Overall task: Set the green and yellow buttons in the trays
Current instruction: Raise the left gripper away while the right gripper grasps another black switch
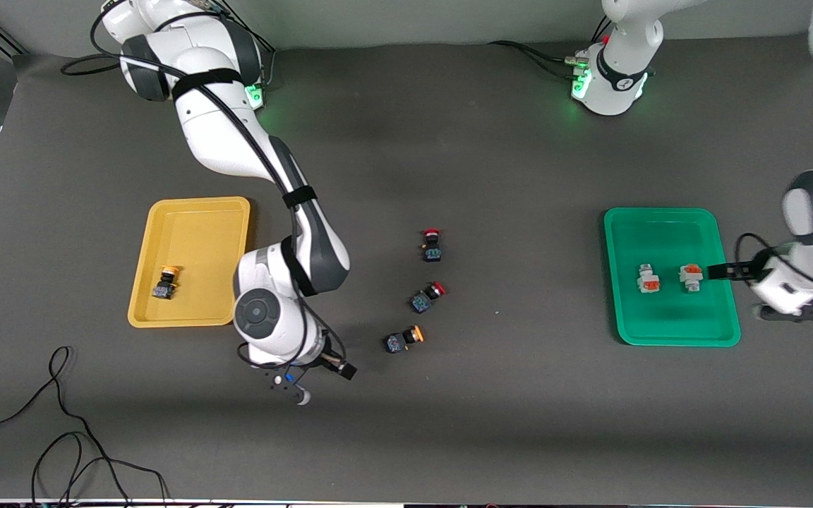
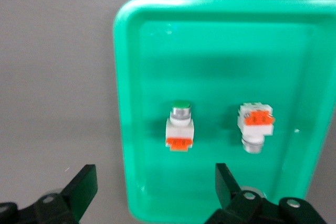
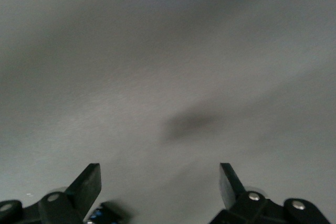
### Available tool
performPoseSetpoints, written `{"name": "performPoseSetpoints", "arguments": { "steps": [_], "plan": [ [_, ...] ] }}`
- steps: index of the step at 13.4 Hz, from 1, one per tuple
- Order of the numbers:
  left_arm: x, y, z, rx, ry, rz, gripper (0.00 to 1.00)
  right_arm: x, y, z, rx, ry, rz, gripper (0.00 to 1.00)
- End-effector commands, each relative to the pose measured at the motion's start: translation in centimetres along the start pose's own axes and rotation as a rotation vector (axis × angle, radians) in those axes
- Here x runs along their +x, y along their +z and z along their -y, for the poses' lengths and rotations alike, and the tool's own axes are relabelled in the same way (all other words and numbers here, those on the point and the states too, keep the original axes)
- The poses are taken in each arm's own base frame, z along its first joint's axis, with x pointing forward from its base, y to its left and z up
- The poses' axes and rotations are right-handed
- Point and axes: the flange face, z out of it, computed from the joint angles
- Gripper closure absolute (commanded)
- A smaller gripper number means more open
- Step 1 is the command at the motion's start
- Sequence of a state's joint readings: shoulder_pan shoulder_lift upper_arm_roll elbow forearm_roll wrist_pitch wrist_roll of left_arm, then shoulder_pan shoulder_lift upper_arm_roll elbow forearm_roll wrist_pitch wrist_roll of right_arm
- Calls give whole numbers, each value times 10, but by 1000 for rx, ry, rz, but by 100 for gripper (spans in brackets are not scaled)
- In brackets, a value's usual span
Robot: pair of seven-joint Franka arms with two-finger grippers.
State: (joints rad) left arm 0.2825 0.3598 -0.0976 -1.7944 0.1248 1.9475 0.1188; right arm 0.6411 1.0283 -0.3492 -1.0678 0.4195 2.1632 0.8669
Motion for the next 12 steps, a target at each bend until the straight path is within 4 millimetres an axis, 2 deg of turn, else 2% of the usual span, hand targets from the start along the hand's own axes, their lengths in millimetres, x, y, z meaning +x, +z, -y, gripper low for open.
{"name": "performPoseSetpoints", "arguments": {
  "steps": [1, 4, 6, 9, 11, 12],
  "plan": [
    [0, -72, 5, -2, 8, 30, 0, -25, 12, 23, 55, 71, -23, 0],
    [-20, -142, 0, 0, 20, 21, 0, -59, 27, 36, 51, 94, -17, 0],
    [-40, -181, -22, 6, 44, -25, 0, -89, 33, 48, 42, 84, -11, 0],
    [-68, -214, -53, -26, 72, -34, 0, -112, 44, 54, 36, 83, -15, 0],
    [-90, -230, -61, -40, 74, -56, 0, -111, 53, 53, 47, 84, -32, 0],
    [-99, -235, -73, -35, 87, -74, 0, -111, 59, 51, 36, 76, -41, 0]
  ]
}}
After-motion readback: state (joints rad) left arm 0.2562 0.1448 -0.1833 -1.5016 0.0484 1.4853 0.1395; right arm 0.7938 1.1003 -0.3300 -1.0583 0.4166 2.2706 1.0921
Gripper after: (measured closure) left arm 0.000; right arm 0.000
